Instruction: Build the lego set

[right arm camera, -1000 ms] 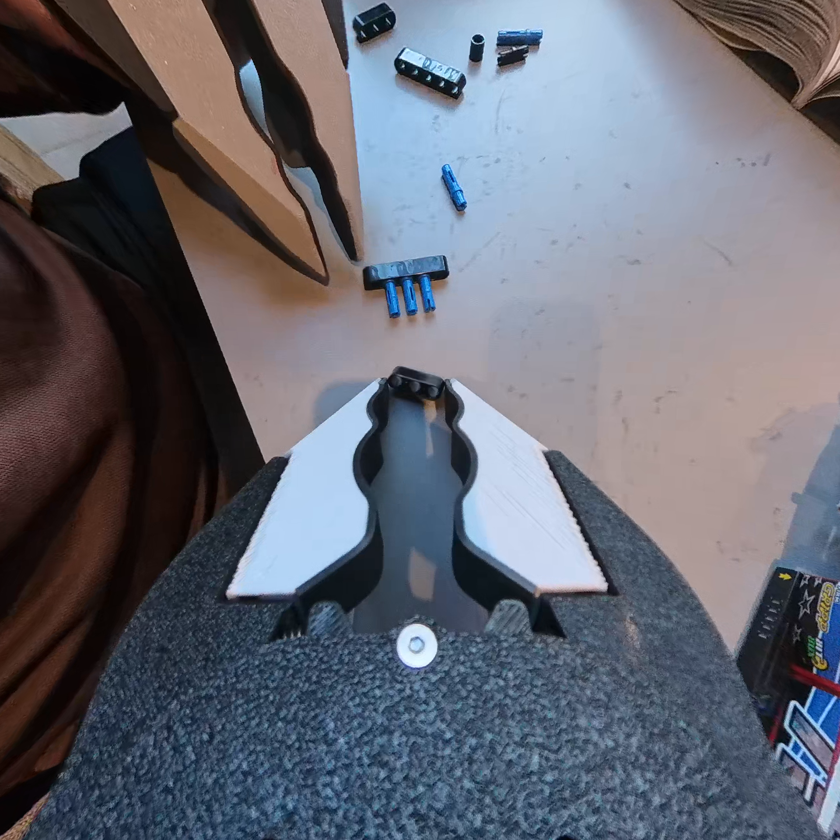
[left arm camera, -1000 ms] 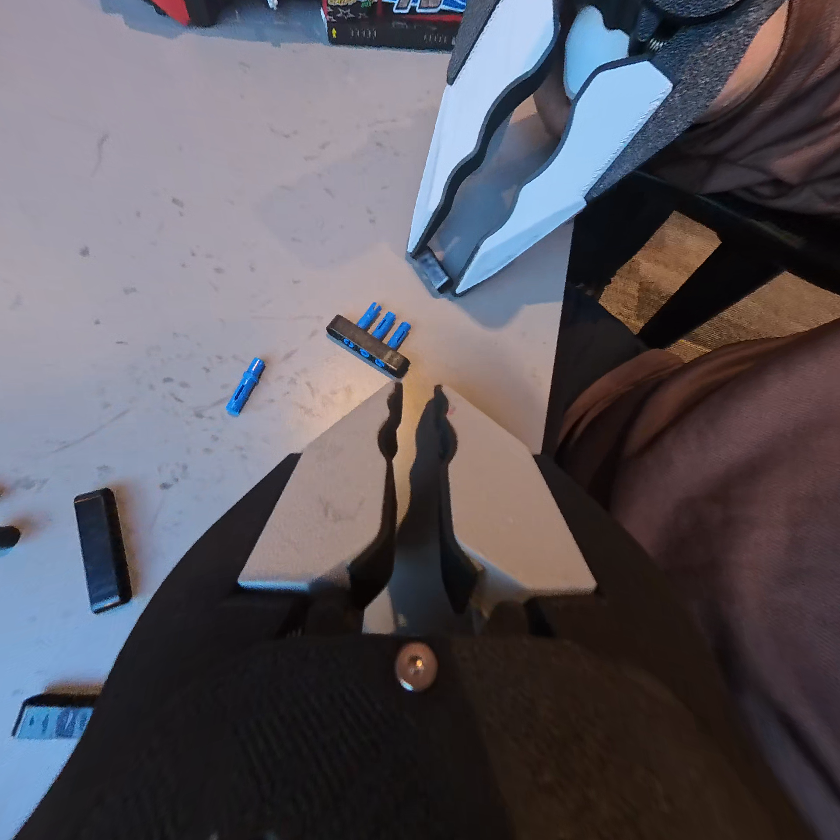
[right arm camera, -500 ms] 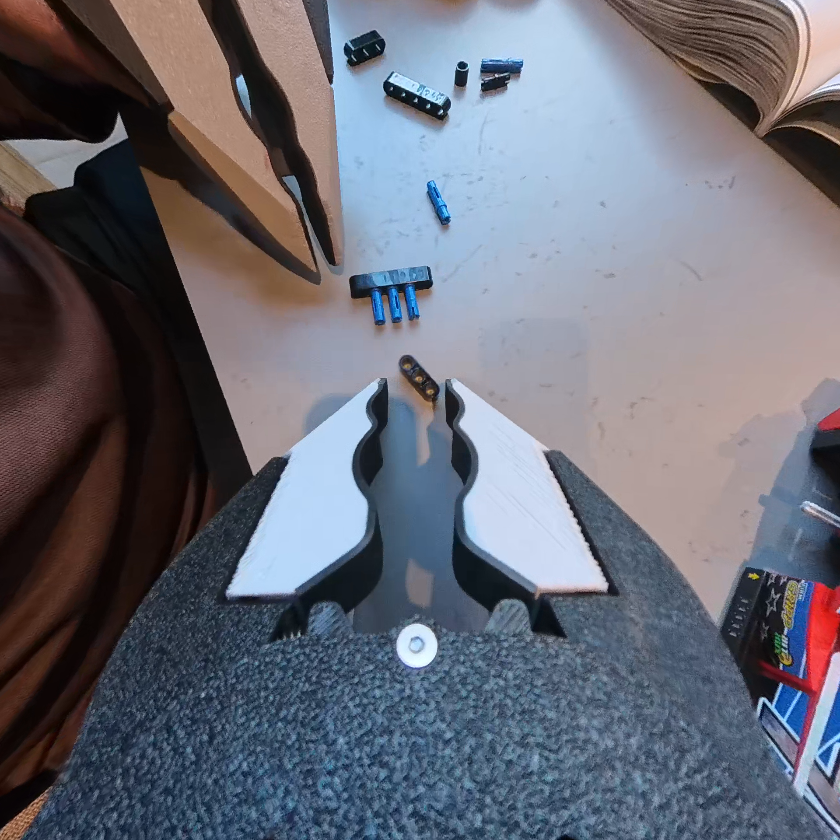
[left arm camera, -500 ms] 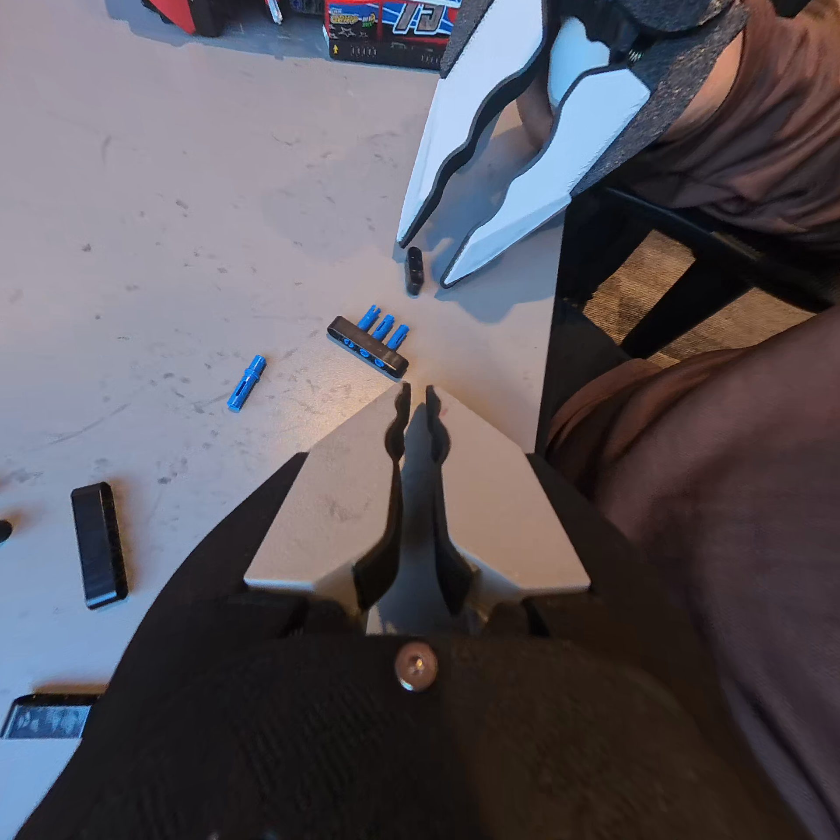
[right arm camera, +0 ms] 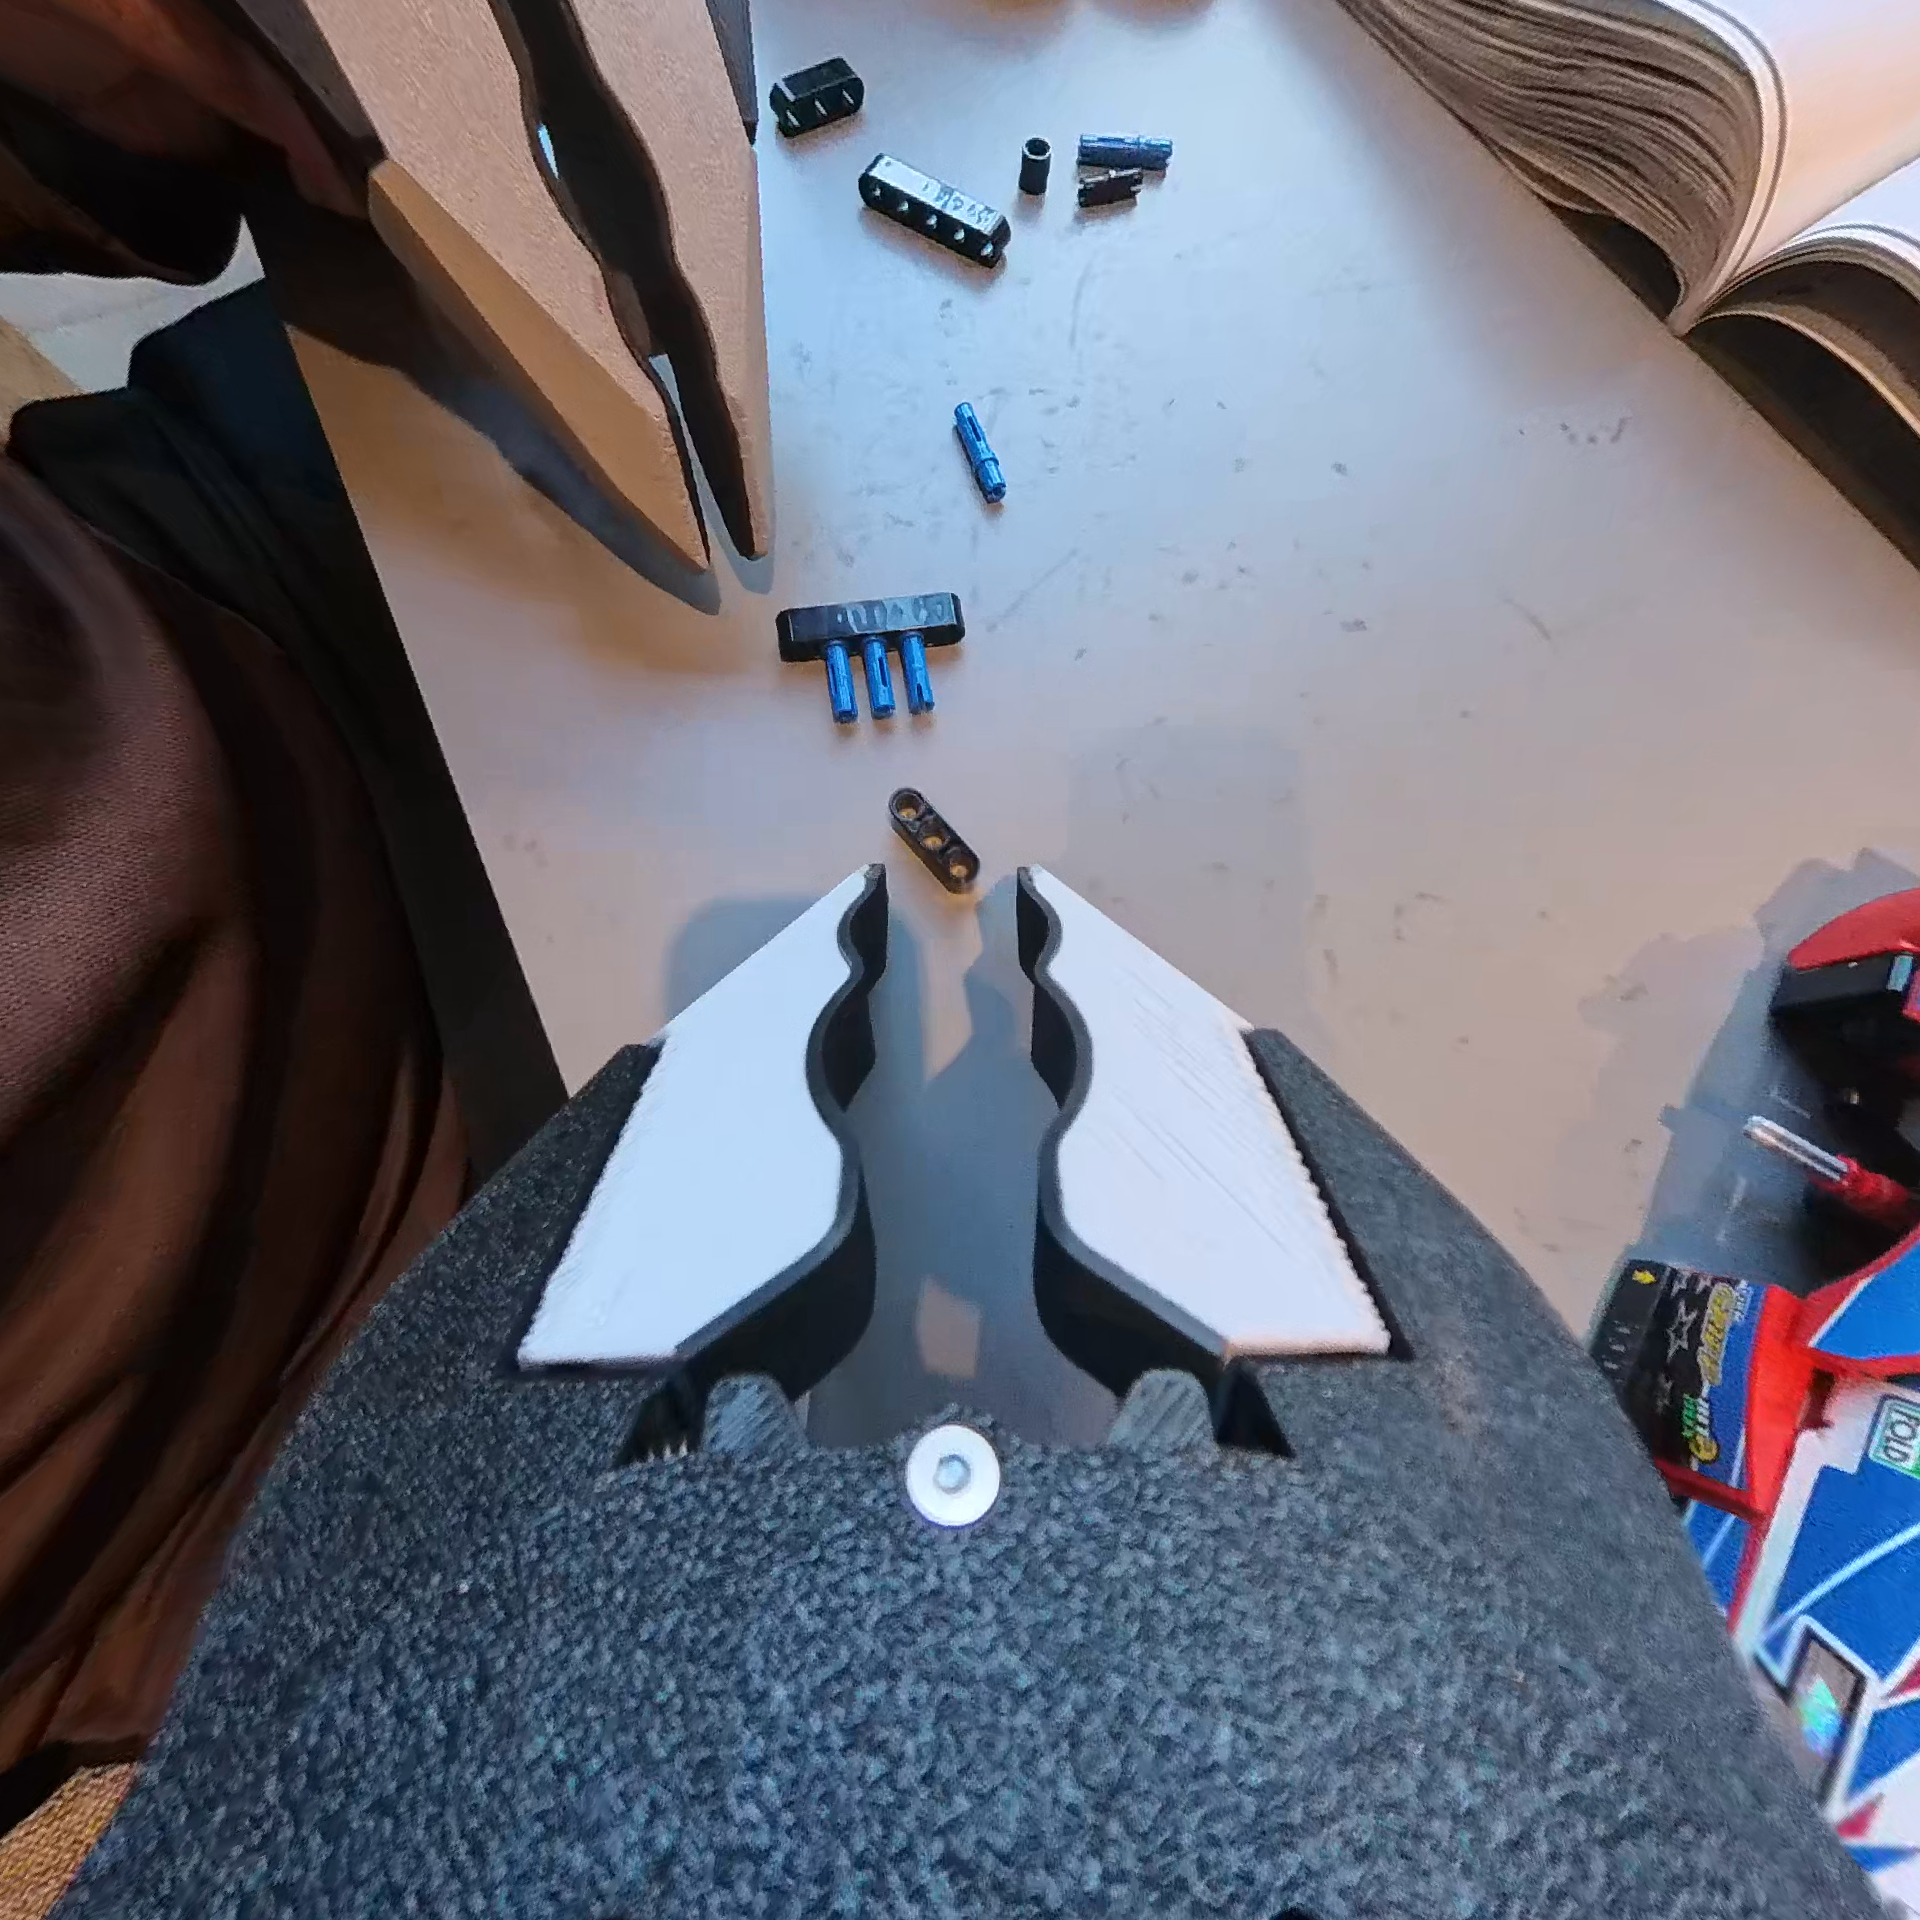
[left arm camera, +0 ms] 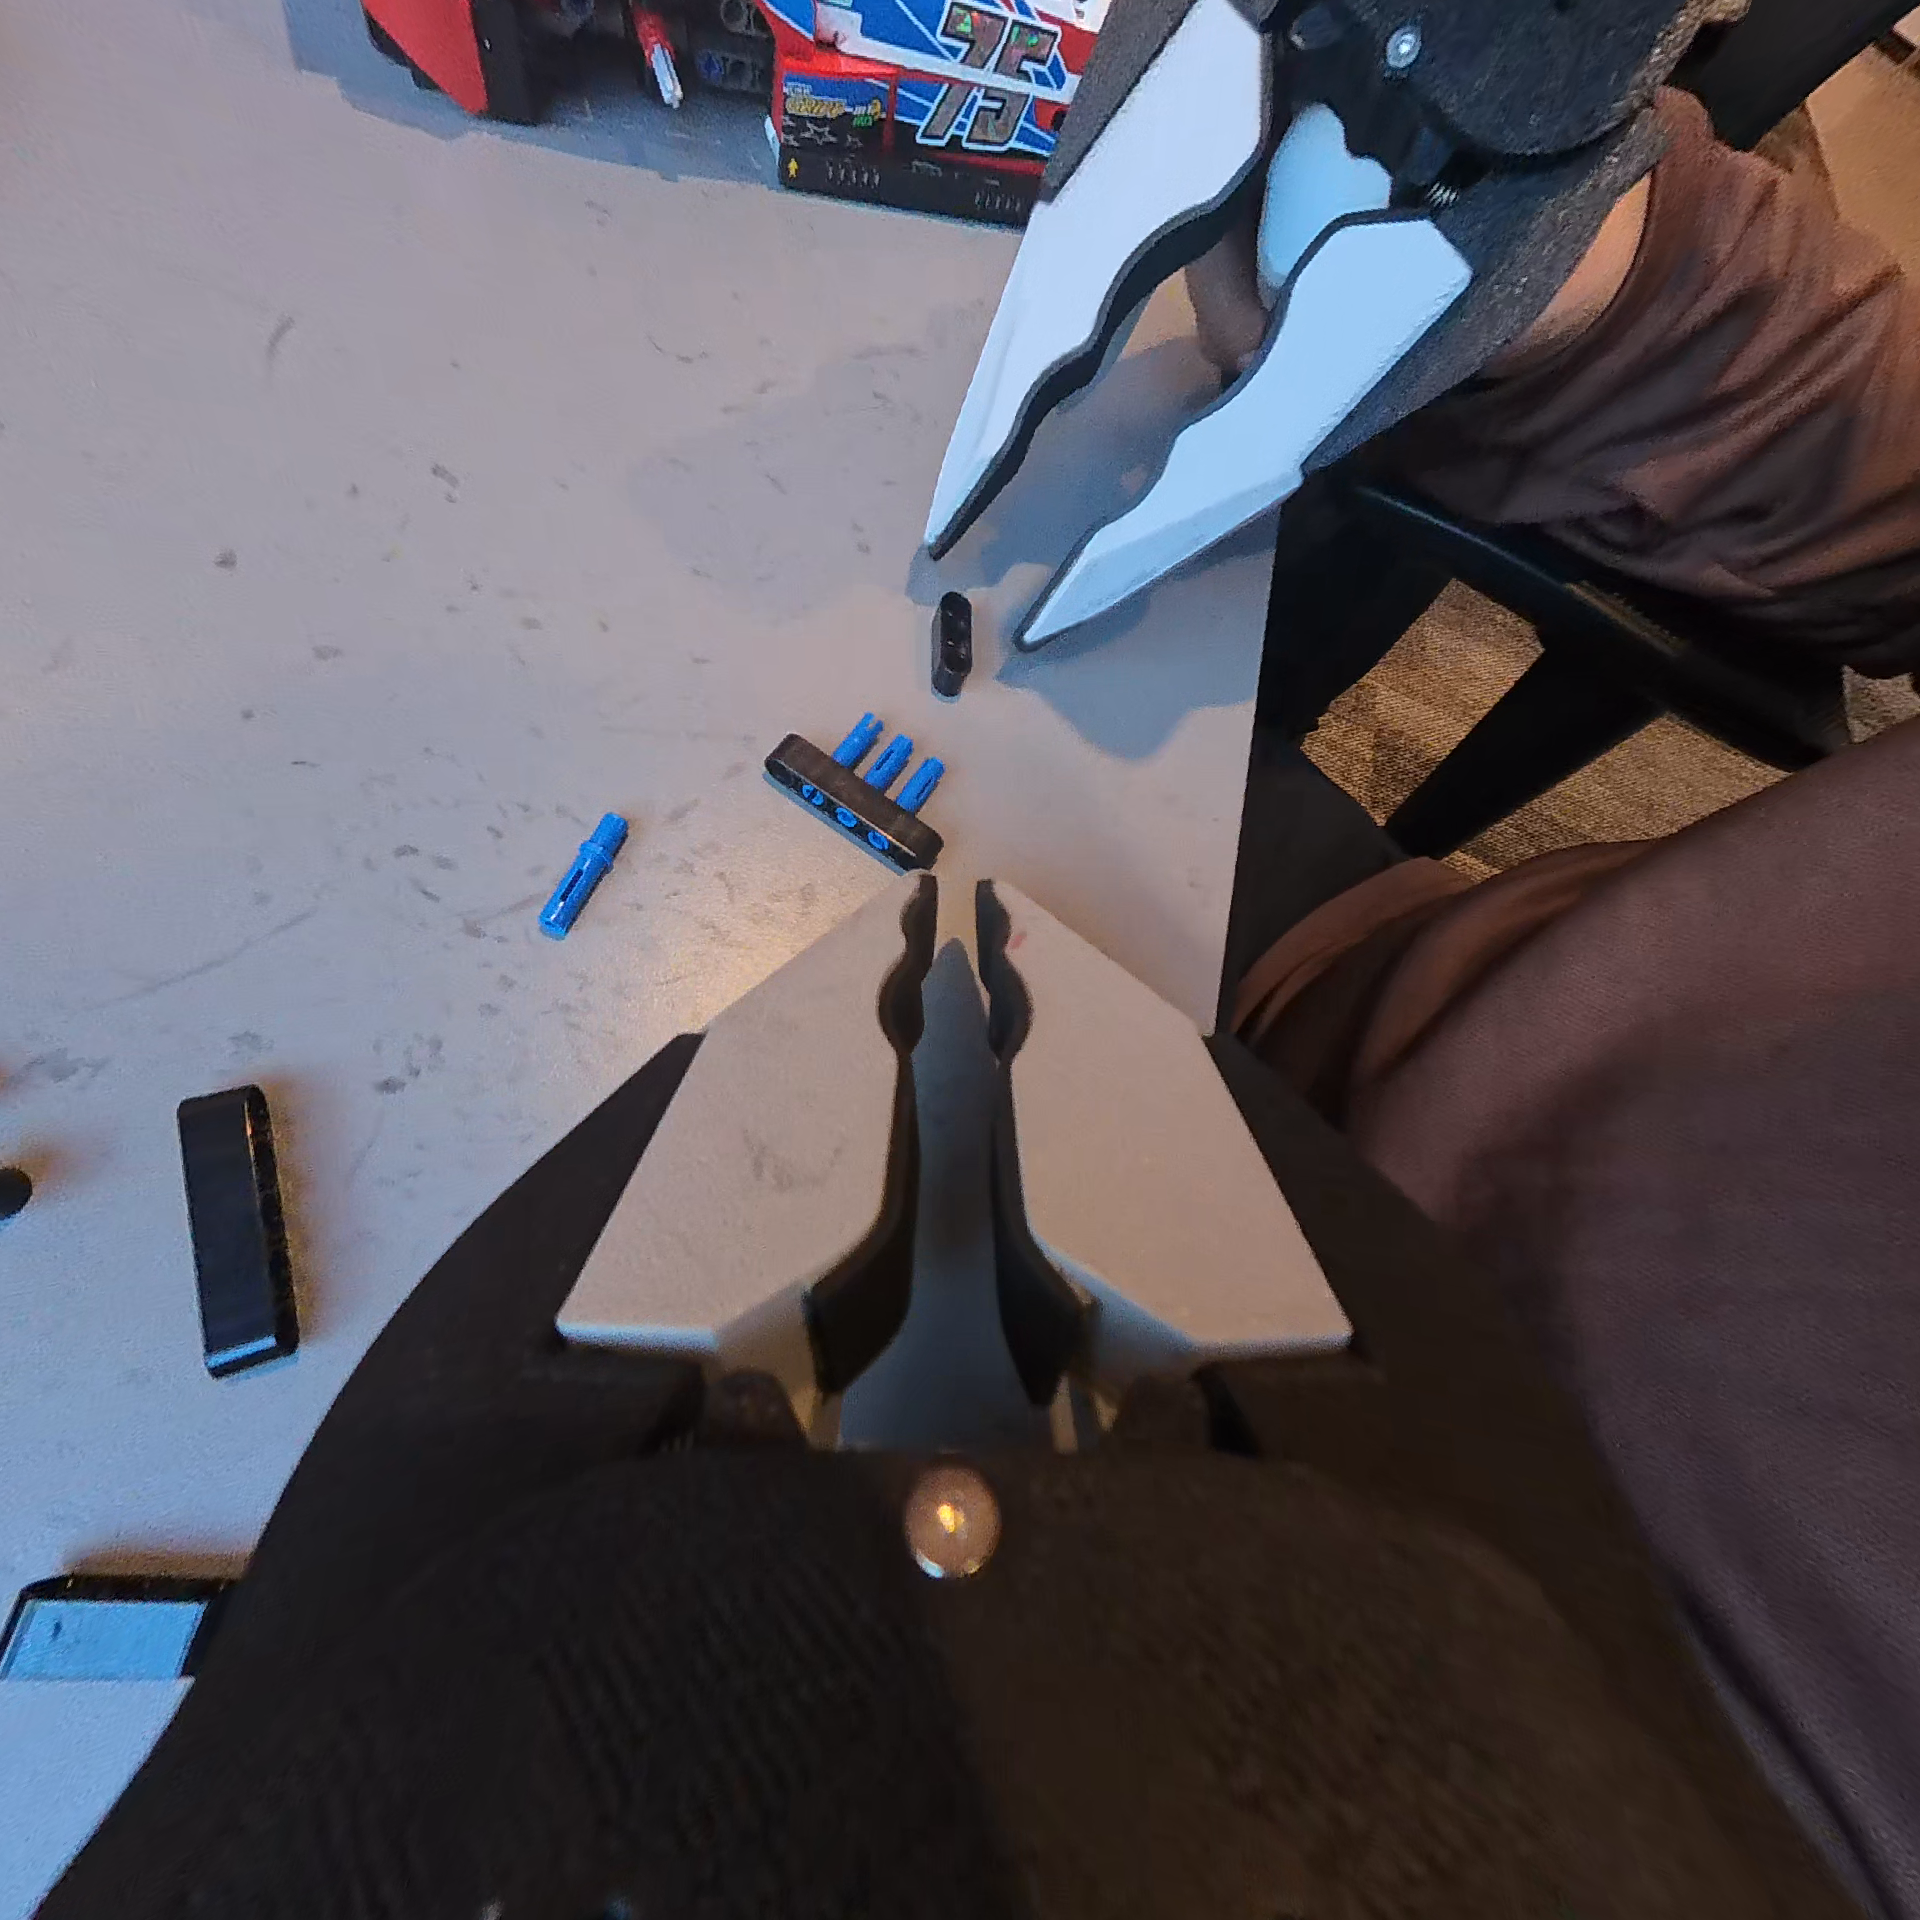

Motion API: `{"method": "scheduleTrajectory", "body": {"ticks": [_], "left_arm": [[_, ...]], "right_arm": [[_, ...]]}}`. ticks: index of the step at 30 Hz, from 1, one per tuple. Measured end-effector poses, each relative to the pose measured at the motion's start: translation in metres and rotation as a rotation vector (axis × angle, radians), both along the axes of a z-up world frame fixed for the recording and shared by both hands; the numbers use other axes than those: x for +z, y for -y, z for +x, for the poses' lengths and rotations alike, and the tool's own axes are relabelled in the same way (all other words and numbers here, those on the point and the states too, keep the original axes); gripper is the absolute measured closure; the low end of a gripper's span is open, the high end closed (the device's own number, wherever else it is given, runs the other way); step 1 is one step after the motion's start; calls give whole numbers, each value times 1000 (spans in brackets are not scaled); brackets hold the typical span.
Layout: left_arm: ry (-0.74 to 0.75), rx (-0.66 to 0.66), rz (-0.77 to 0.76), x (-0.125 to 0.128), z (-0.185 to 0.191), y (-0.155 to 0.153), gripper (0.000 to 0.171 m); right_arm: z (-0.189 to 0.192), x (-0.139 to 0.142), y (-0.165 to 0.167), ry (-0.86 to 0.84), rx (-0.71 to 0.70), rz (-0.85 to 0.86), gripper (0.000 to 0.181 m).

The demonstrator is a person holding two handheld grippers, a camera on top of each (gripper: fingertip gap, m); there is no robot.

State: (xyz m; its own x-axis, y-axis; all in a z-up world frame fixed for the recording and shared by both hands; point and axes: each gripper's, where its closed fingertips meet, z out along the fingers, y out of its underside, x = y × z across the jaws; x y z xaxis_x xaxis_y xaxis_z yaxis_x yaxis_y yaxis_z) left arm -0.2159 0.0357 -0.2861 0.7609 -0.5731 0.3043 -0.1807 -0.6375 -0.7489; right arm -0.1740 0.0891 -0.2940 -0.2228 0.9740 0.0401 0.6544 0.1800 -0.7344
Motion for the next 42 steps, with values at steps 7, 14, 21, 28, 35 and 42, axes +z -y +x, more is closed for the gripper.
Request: {"method": "scheduleTrajectory", "body": {"ticks": [7,14,21,28,35,42], "left_arm": [[-4,-12,-34,-5,2,1,165],[9,-12,-42,-5,1,1,165],[10,-12,-14,-1,1,1,165],[-42,-82,85,15,11,-12,154],[-209,-227,130,14,20,-21,155],[-345,-158,155,9,-2,-29,136]], "right_arm": [[0,-5,3,23,19,-10,156],[-1,-4,17,27,76,-32,163],[-7,-6,15,28,52,-16,174],[-13,11,17,-72,74,128,174],[-14,19,28,-124,124,222,174],[-10,3,-4,-32,-9,295,174]]}}
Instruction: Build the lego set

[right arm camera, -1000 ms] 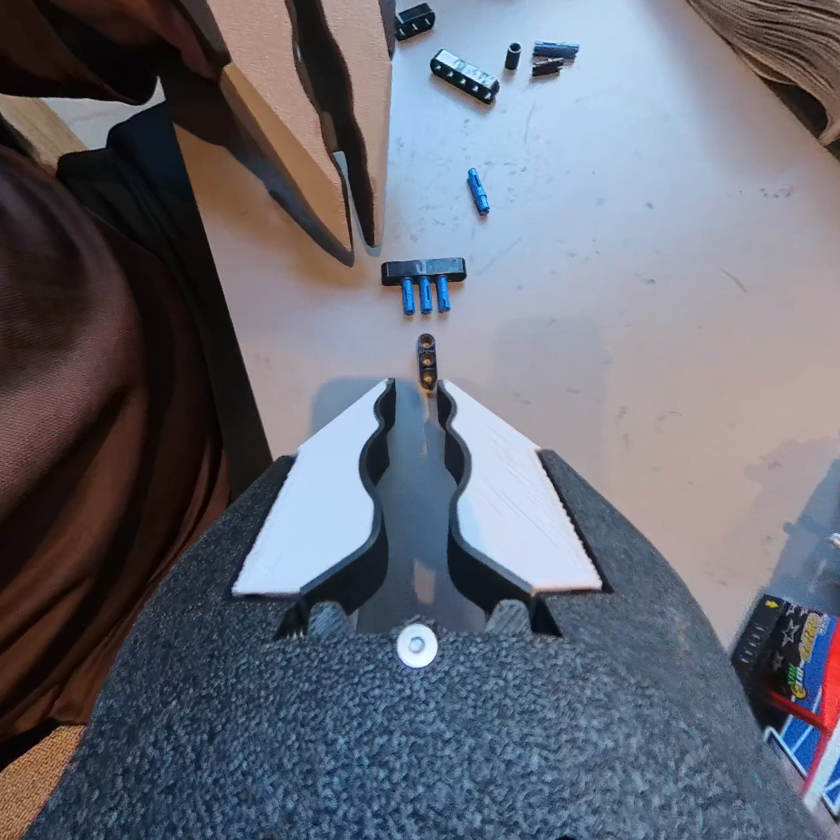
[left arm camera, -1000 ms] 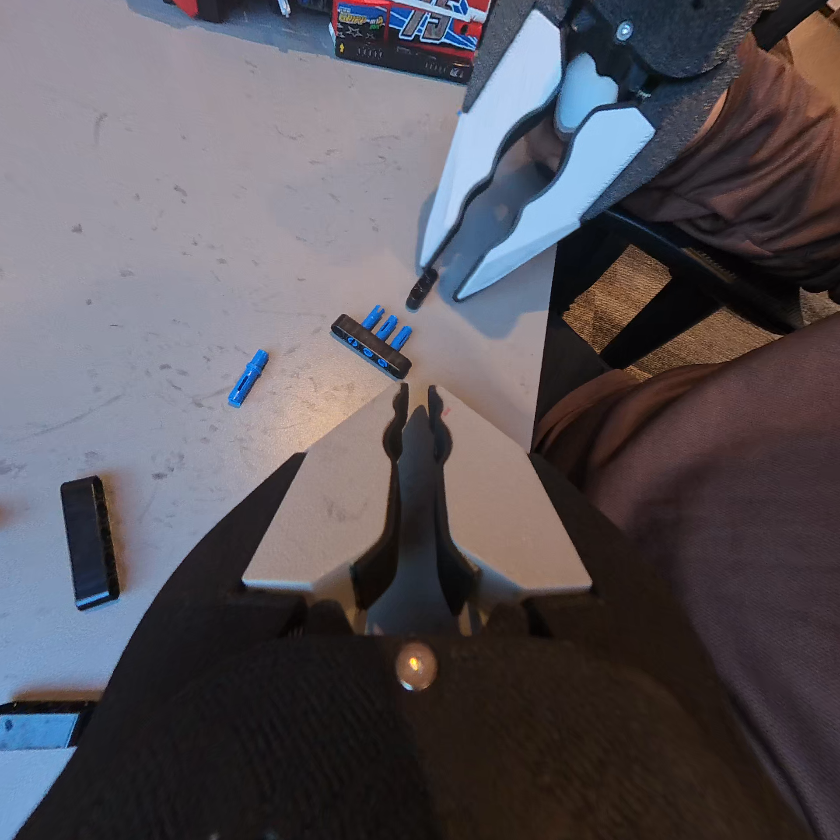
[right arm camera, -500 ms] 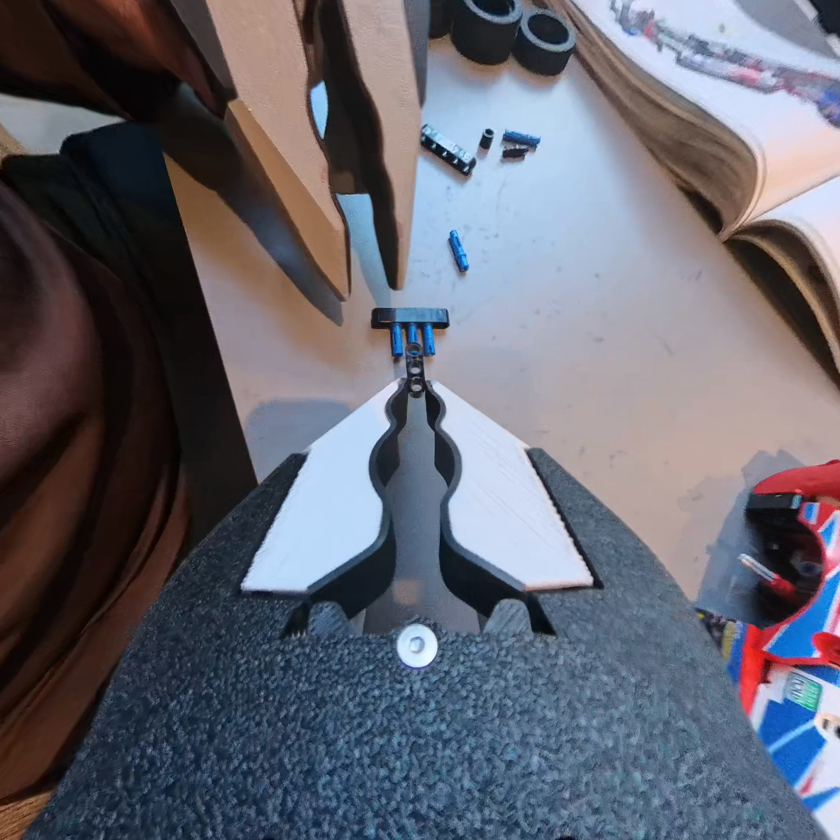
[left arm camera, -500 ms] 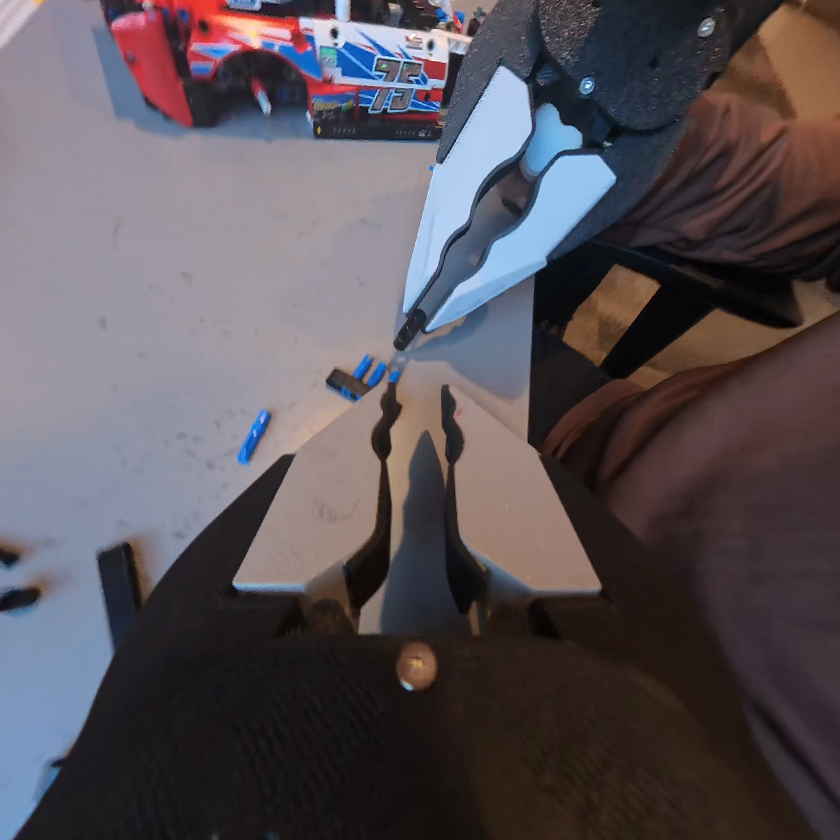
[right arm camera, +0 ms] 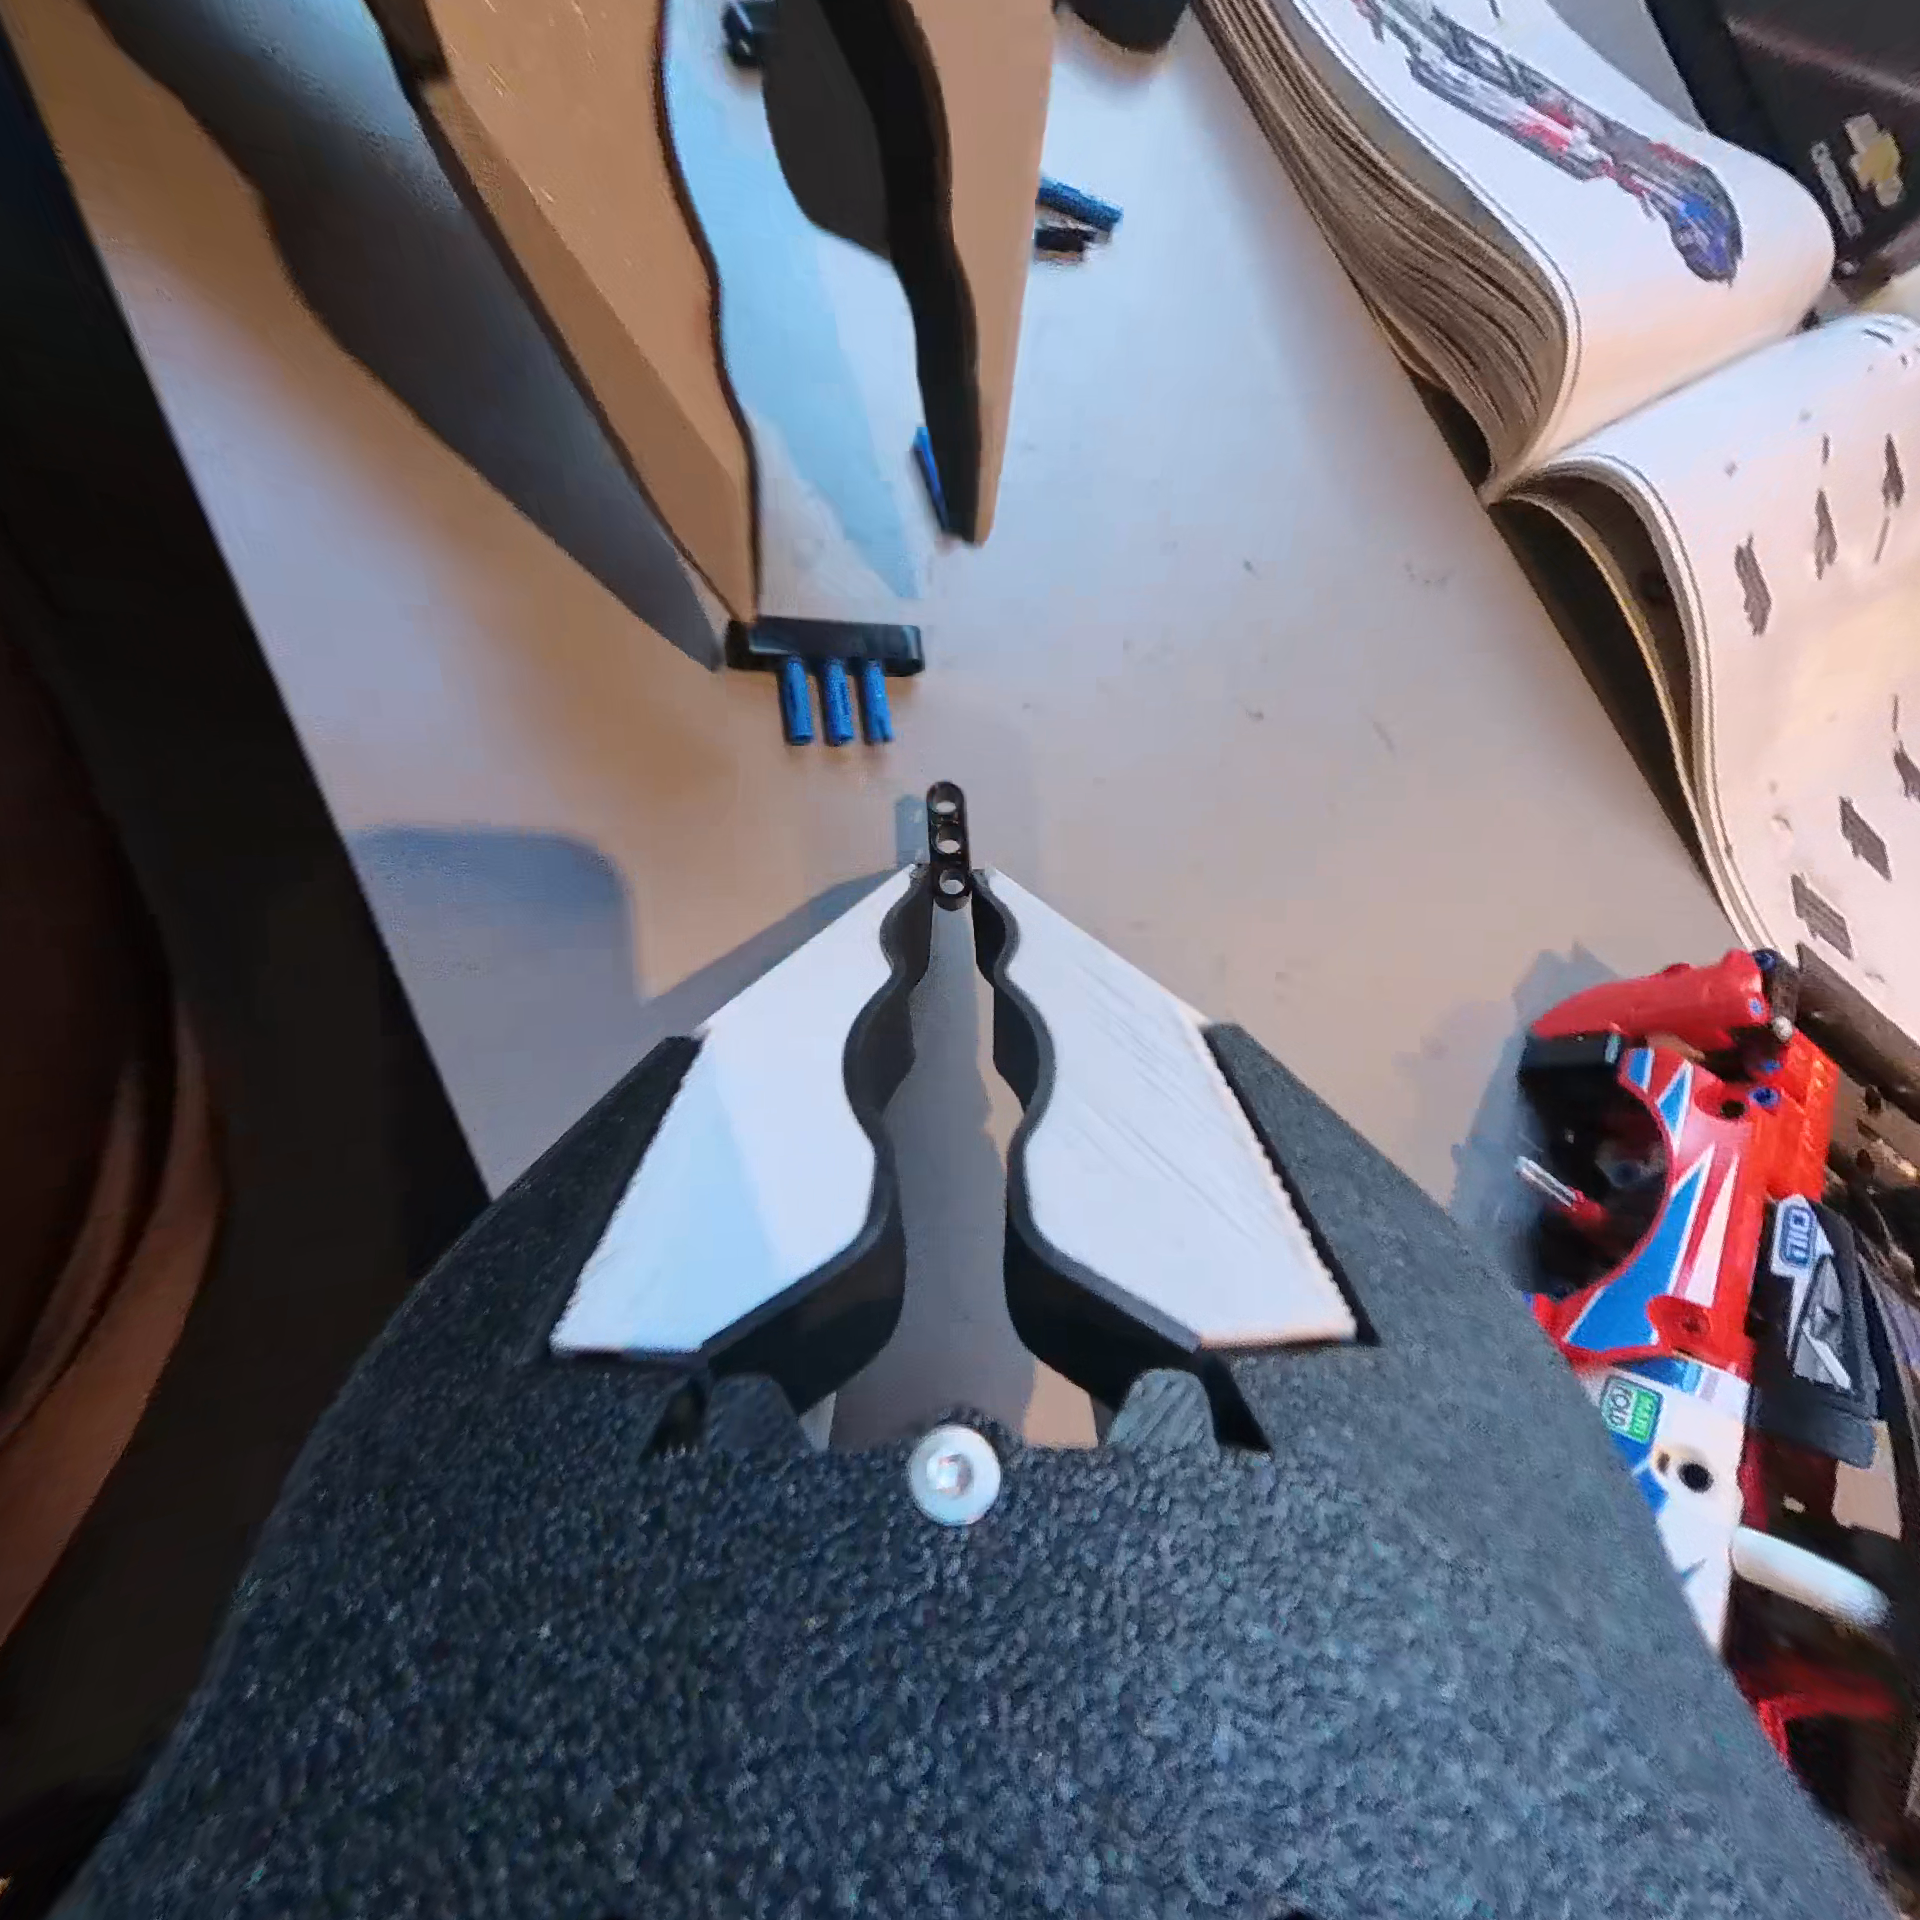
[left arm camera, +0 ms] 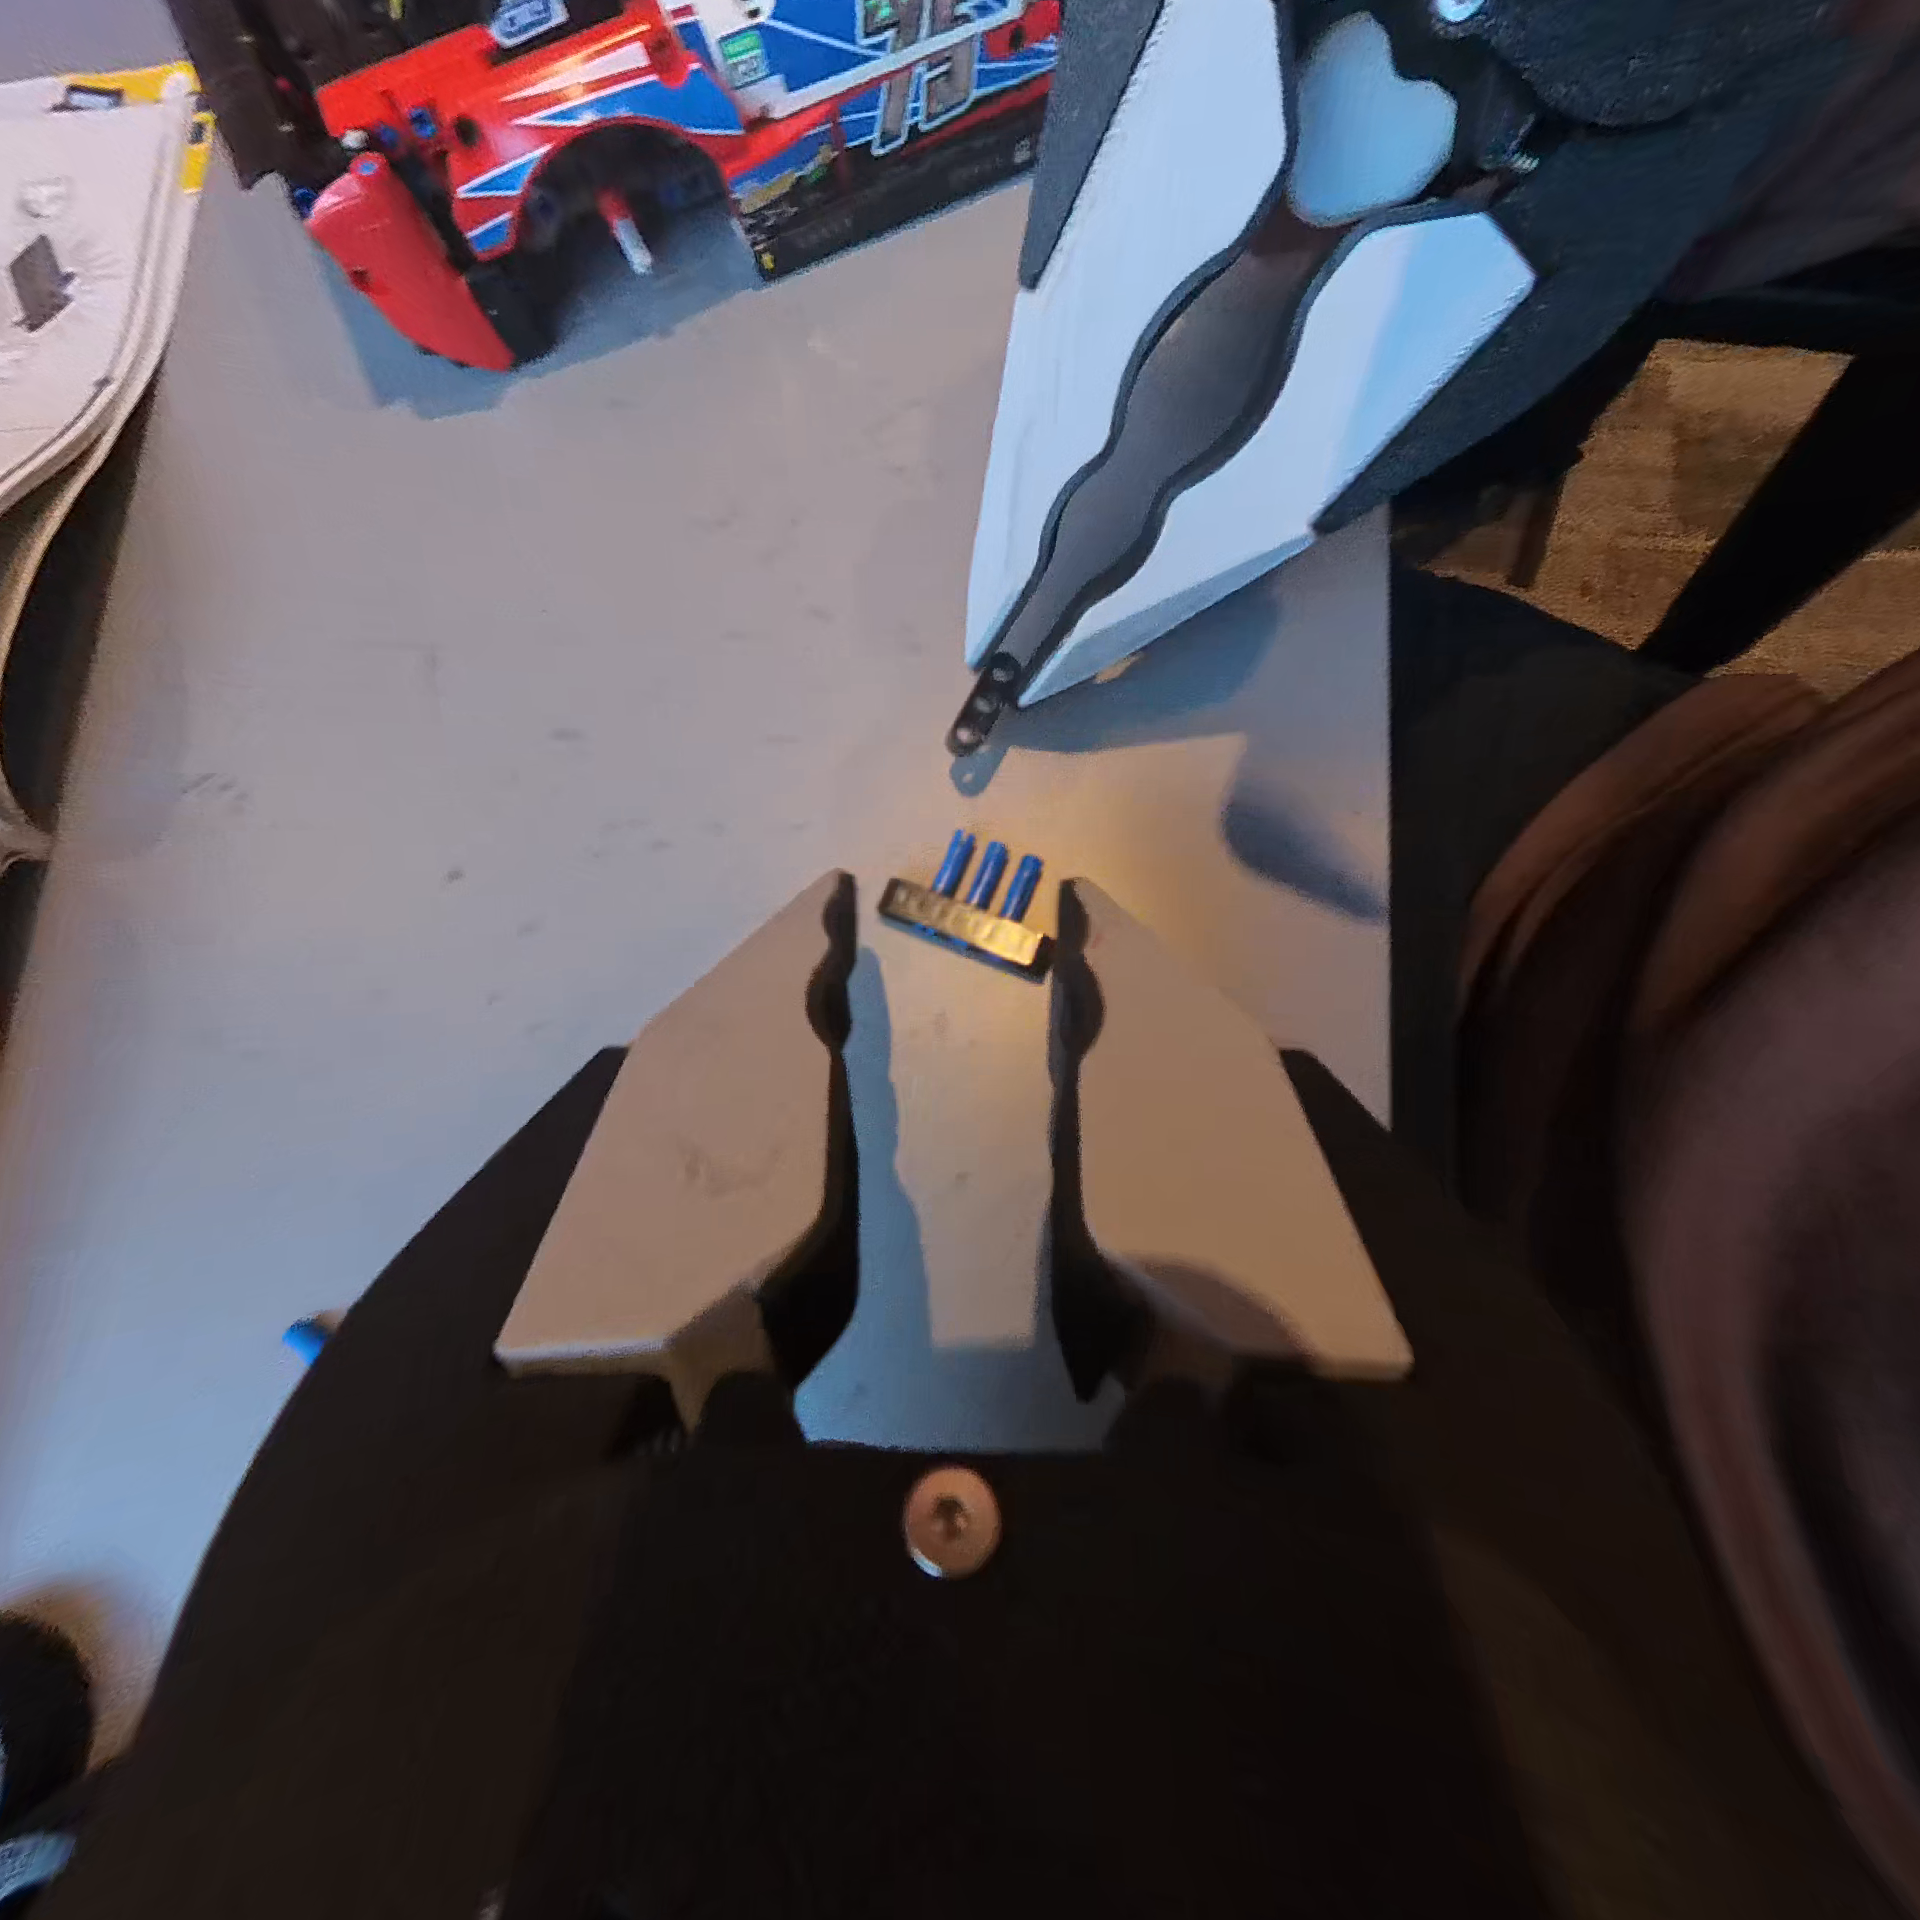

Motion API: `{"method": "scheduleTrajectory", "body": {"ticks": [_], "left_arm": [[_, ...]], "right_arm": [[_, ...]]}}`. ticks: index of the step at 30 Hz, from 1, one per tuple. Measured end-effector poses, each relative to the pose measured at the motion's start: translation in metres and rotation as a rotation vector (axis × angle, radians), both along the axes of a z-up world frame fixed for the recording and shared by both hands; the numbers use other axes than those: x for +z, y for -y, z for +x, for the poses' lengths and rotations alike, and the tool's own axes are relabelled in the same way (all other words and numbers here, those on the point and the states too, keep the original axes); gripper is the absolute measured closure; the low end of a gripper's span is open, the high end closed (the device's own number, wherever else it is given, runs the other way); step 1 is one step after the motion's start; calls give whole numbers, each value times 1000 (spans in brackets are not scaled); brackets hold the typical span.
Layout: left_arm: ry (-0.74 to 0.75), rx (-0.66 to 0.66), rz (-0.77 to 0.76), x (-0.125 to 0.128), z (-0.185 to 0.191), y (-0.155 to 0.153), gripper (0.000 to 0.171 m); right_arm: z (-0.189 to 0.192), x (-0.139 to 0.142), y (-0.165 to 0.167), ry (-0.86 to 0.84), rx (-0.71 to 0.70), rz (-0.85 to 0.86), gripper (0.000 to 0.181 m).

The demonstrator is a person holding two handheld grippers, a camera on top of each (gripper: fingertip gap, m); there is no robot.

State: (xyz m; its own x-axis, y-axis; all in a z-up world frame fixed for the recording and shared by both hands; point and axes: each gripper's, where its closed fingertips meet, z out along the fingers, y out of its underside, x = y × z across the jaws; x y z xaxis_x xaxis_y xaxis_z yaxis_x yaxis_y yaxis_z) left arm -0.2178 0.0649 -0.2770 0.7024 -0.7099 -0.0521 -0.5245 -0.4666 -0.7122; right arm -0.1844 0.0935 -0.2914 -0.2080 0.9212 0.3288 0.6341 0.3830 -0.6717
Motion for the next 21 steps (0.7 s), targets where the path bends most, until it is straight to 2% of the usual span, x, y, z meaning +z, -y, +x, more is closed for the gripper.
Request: {"method": "scheduleTrajectory", "body": {"ticks": [3,5,9,16,21], "left_arm": [[16,-16,-50,-4,-4,2,112],[29,-51,-111,-10,-1,5,108],[7,-68,-146,-25,1,3,110],[12,-84,-106,-24,4,3,127],[32,-64,-96,-24,6,9,125]], "right_arm": [[-1,1,-7,-2,-25,25,174],[-1,0,-10,3,-29,51,174],[0,-6,-11,34,-28,95,174],[1,-7,-8,38,1,103,174],[1,-6,-6,35,9,91,173]]}}
